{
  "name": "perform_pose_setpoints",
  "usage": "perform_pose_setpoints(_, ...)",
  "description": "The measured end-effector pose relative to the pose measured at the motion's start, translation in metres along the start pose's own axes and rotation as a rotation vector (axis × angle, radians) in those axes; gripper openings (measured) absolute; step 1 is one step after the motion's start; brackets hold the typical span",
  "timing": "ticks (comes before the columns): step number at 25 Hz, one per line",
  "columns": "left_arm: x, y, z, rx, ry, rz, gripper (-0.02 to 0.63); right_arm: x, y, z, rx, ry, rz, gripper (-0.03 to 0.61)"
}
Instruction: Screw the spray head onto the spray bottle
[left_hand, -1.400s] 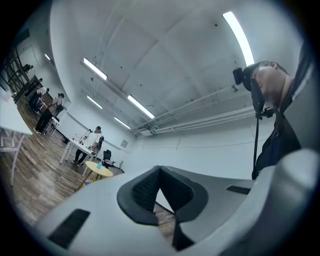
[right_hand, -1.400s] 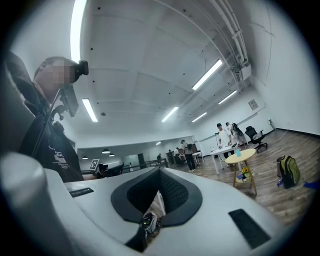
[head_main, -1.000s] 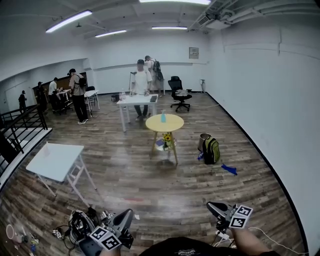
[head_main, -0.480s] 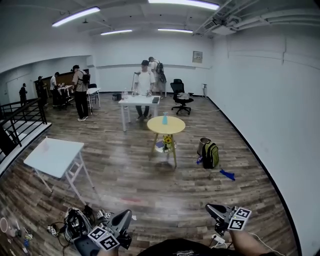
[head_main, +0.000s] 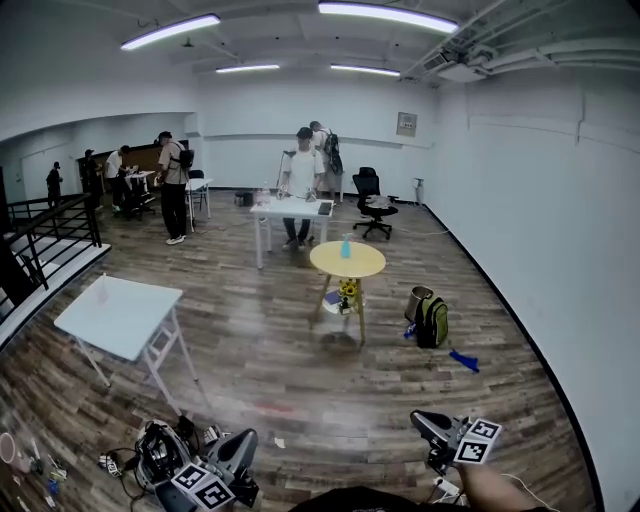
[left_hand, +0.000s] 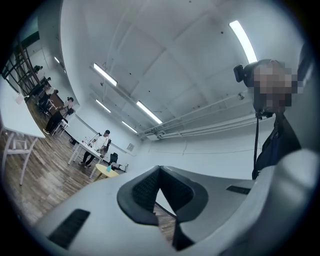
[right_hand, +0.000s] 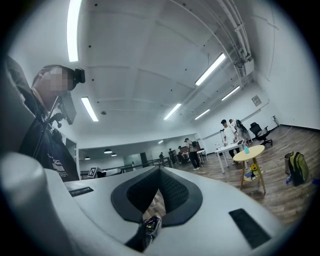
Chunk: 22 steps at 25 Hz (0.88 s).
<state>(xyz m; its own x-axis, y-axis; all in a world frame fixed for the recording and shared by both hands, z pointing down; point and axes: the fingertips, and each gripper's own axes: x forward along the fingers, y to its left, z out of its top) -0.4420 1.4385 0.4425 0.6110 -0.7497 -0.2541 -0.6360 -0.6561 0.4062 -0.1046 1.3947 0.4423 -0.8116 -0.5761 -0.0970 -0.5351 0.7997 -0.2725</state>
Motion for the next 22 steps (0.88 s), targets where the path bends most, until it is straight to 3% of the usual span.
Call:
perform_pose_setpoints(5,-0.032,0.044,0.013,0.021,-0.003,0.018,0.02,0.043,0.011,-0.013,0.022,-0.008,-0.016,0.014)
perform_pose_setpoints(13,-0.066,0.105,0.023,-0.01,0.032,0.044,0.02,0.104,0.033,-0.041,0.05,0.022,-0.015,0.014)
perform_pose_setpoints(22,-0.007,0.1,0.011,-0.042,0.086,-0.001,0.02,0.1,-0.011,-0.032,0.071,-0.01,-0.034,0.014)
